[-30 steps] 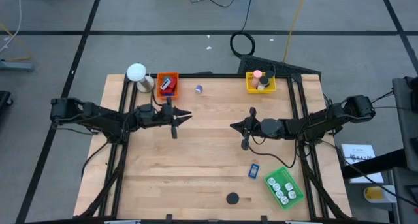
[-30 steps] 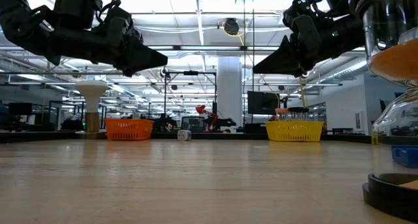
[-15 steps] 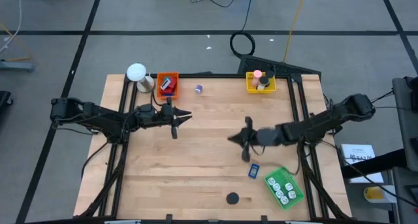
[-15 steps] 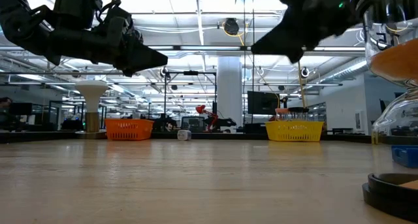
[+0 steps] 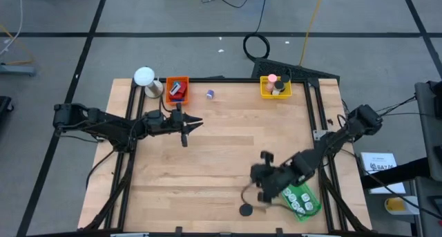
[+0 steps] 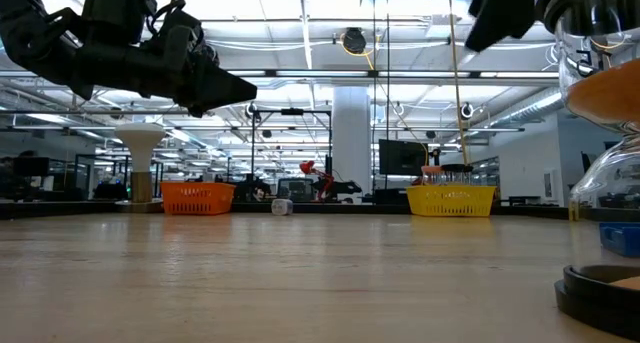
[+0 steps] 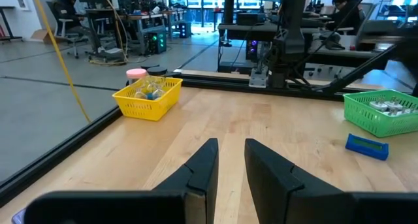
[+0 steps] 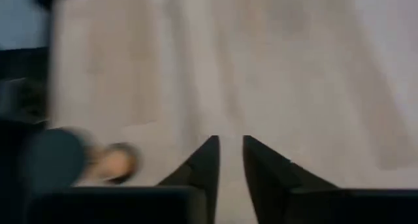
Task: Pick & Place Office items
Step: Put the orange hourglass into the yellow bin
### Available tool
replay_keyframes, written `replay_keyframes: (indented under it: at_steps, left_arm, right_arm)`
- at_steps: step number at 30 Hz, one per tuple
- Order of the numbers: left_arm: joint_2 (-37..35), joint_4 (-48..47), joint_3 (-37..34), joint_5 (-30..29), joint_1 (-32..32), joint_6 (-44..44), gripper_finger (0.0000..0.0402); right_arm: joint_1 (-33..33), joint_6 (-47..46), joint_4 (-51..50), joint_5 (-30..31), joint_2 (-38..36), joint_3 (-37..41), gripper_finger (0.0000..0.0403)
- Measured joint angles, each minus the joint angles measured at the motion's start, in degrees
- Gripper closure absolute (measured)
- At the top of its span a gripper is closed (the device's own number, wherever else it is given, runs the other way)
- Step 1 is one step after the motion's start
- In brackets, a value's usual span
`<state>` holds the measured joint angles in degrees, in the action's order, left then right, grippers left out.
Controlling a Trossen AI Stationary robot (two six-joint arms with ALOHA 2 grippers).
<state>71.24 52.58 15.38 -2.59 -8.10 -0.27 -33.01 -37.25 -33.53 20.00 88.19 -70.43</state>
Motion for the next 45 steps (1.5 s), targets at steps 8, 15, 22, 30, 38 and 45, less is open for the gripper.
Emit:
replay_keyframes:
  at_steps: [8, 15, 22, 30, 38, 45]
  left_arm:
    - [0.0, 0.0, 0.0, 0.0, 0.0, 0.0, 0.0325]
    - [0.0, 0.0, 0.0, 0.0, 0.0, 0.0, 0.0325]
    - [0.0, 0.0, 0.0, 0.0, 0.0, 0.0, 0.0325]
    - [0.0, 0.0, 0.0, 0.0, 0.0, 0.0, 0.0325]
    - [0.0, 0.0, 0.0, 0.0, 0.0, 0.0, 0.0325]
    - [0.0, 0.0, 0.0, 0.0, 0.0, 0.0, 0.0325]
  right_arm:
    - [-6.9, 0.5, 0.3, -2.3, 2.5, -4.2, 0.0204]
    - [-9.8, 5.5, 6.8, -2.2, 3.4, -4.2, 0.0107]
    - [-10.3, 8.6, 12.3, -2.3, 8.1, -4.2, 0.0066]
    - [-9.4, 11.9, 17.5, -5.8, 12.8, -4.2, 0.0064]
    - [-8.6, 13.1, 18.9, -5.6, 15.0, -4.3, 0.0064]
    - [-8.2, 13.1, 18.5, -5.3, 15.2, -4.2, 0.0067]
